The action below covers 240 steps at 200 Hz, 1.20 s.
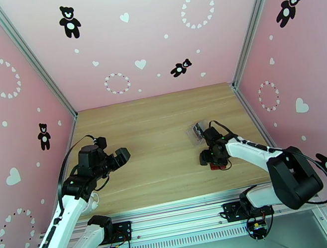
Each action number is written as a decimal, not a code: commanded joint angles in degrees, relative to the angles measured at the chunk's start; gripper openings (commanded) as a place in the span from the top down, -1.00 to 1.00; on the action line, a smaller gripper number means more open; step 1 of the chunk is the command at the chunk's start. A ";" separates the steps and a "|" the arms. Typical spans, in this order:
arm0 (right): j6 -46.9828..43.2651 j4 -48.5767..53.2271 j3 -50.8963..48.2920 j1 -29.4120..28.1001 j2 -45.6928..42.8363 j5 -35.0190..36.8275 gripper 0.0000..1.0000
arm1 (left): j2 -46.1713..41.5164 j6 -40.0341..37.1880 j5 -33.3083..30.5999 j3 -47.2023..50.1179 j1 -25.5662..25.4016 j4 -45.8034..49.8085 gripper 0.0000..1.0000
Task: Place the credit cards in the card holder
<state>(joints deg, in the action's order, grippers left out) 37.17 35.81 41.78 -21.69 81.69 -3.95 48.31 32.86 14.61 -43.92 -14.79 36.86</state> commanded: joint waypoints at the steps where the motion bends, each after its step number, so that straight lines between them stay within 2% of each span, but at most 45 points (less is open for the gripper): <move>1: 1.27 -1.88 0.94 -2.96 4.17 -1.95 -0.38 | -0.86 0.27 0.55 0.85 -0.42 0.46 -0.72; 24: 2.61 -0.79 4.31 -8.80 6.40 -0.95 -0.37 | -0.68 0.36 0.43 0.94 -0.42 0.21 -0.72; 49: 5.85 -3.11 7.45 -15.17 8.02 -4.28 -0.36 | -0.07 1.10 0.23 1.37 -0.42 -0.44 -0.71; 79: 9.18 -5.16 14.38 -24.19 15.26 -4.66 -0.35 | 0.41 2.18 -0.07 3.42 -0.42 -2.06 -0.70; 108: 11.43 -7.23 20.75 -29.27 18.54 -5.39 -0.32 | 0.95 2.81 0.54 5.05 -0.42 -3.11 -0.66; 144: 9.30 0.79 24.63 -28.83 14.64 3.74 -0.39 | 0.41 3.36 1.03 7.03 -0.81 -3.65 -0.63; 176: 7.36 4.04 23.69 -25.31 14.91 6.49 -0.31 | 1.29 6.51 2.61 10.93 -3.41 -9.38 -0.51; 194: 7.26 2.20 22.85 -24.80 16.22 5.02 -0.25 | 4.15 7.47 1.79 11.98 -7.31 -12.41 -0.47; 214: 7.30 0.57 23.76 -25.19 18.88 2.07 -0.09 | 7.96 7.74 0.86 12.14 -10.34 -14.75 -0.35; 240: 7.22 1.66 25.71 -25.63 21.50 3.23 -0.03 | 11.71 7.78 0.61 13.03 -12.55 -18.33 -0.30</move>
<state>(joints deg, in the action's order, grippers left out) 44.75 35.90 65.14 -46.68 100.22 -1.04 57.41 39.75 15.27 -32.03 -25.76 23.62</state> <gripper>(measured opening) 0.519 0.667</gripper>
